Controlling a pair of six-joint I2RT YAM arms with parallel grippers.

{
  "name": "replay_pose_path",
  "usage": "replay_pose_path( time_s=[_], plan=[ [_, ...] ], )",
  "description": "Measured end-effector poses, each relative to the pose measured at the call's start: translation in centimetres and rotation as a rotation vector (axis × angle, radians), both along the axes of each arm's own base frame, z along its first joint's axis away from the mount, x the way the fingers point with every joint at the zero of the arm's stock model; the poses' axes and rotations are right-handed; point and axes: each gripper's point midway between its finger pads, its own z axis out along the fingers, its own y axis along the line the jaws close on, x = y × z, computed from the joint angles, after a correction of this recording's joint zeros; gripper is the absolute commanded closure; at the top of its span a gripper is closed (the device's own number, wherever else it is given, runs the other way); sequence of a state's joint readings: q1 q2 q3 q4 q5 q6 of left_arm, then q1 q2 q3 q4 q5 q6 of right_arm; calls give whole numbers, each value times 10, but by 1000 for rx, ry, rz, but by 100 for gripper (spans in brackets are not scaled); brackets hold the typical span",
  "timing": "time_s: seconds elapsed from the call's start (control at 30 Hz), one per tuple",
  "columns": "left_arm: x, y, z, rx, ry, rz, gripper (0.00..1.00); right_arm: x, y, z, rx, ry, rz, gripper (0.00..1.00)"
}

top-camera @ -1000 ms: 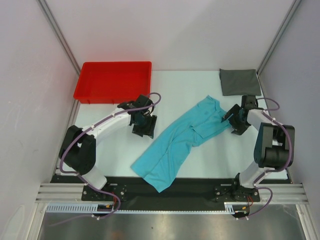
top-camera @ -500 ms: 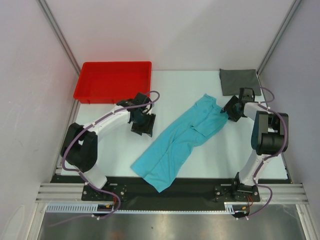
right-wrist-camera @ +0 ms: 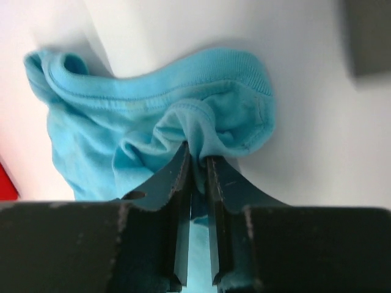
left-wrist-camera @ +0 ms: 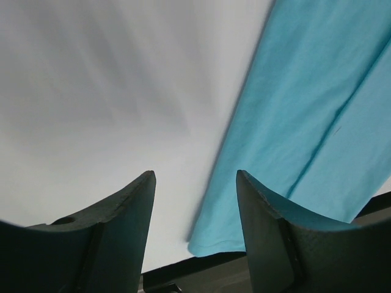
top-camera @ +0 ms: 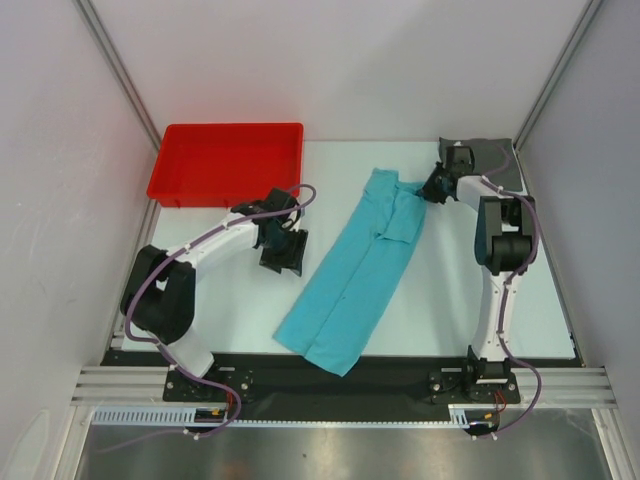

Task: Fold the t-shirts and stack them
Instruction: Fold the tshirt

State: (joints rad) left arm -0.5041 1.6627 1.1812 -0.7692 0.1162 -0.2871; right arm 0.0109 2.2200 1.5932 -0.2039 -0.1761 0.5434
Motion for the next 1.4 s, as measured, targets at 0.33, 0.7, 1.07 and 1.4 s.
replay_pose_path(
  time_s=[0.33,0.7,1.07,1.4],
  plan=[
    [4,10,-5,-13,11,51,39,95,31,4,69,-121,-1,77],
    [-24,-7,-26,-149,117,66,42,122,31,23,92,-142,0,26],
    [-45,-16,-43,-228,175,62,43,-8,1,75,-75,146,50,19],
    [-56,-28,-47,-287,202,49,45,-262,103,60,-12,316,409,29]
  ],
)
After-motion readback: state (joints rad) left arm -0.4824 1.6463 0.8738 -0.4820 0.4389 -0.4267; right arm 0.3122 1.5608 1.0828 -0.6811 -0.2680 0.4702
